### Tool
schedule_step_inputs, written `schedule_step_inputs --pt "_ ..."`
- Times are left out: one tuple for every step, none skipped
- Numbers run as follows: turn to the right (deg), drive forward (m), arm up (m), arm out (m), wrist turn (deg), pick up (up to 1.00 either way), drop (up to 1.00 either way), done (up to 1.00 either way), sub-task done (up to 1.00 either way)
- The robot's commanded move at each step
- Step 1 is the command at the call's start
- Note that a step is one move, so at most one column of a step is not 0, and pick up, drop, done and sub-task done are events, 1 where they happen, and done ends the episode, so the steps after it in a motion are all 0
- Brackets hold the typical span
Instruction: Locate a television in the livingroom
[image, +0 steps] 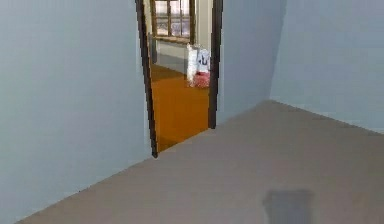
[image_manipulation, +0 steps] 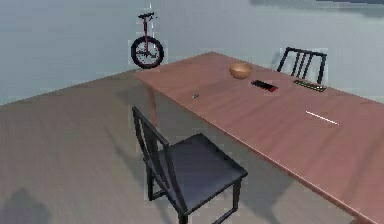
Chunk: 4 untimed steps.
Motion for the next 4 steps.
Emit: schedule_step_inputs --pt "-3.0 0.00 0.00 0.00 0.0 0.00 0.00 0.00 0.00" --pt "0.0 1.00 0.00 0.00 0.0 0.00 0.00 0.00 0.00" --pt "0.0 0.95 0.00 0.00 0.0 0.00 0.00 0.00 0.00" --pt "-33.0 0.00 0.00 0.00 0.0 0.00 0.00 0.00 0.00"
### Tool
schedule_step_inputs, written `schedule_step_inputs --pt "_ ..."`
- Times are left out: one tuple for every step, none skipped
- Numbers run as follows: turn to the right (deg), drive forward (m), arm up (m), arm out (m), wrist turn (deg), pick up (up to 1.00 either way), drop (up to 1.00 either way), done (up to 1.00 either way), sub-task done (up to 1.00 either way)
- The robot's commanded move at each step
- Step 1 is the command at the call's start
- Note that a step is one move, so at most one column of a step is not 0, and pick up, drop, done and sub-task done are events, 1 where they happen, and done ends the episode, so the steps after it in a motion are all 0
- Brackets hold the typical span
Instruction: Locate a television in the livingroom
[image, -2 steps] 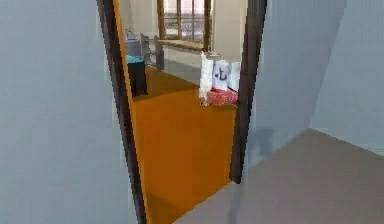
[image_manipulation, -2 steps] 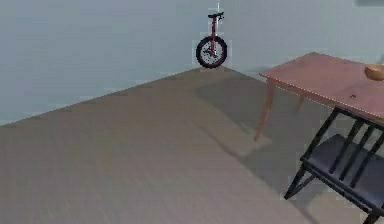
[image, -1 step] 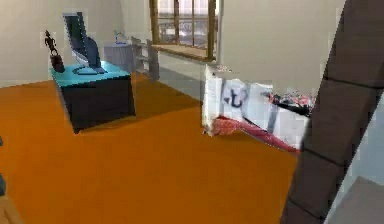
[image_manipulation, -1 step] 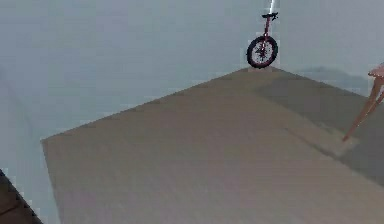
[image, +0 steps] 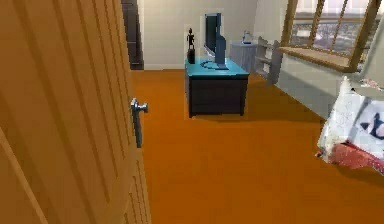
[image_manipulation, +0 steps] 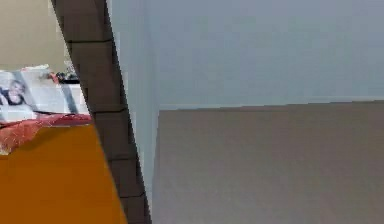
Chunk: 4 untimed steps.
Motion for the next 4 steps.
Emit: schedule_step_inputs --pt "0.0 1.00 0.00 0.00 0.0 0.00 0.00 0.00 0.00" --pt "-12.0 0.00 0.00 0.00 0.0 0.00 0.00 0.00 0.00" --pt "0.0 0.10 0.00 0.00 0.0 0.00 0.00 0.00 0.00" --pt "3.0 0.00 0.00 0.00 0.0 0.00 0.00 0.00 0.00"
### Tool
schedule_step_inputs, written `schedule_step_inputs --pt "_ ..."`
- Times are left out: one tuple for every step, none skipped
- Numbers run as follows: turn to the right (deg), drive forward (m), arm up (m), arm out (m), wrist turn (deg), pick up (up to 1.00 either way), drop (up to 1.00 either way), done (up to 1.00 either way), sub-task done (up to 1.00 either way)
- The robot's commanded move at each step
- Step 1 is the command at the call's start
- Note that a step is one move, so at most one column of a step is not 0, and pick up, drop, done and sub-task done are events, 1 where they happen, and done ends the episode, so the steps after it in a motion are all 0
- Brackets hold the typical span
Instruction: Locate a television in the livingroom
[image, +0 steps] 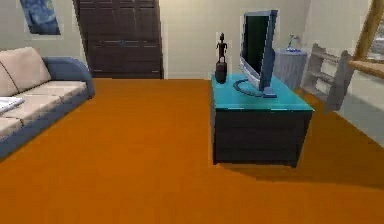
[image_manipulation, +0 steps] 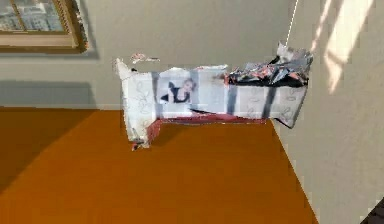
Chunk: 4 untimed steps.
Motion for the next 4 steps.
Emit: schedule_step_inputs --pt "0.0 1.00 0.00 0.00 0.0 0.00 0.00 0.00 0.00" --pt "21.0 0.00 0.00 0.00 0.0 0.00 0.00 0.00 0.00" --pt "0.0 0.05 0.00 0.00 0.0 0.00 0.00 0.00 0.00" --pt "0.0 0.00 0.00 0.00 0.0 0.00 0.00 1.00 0.00"
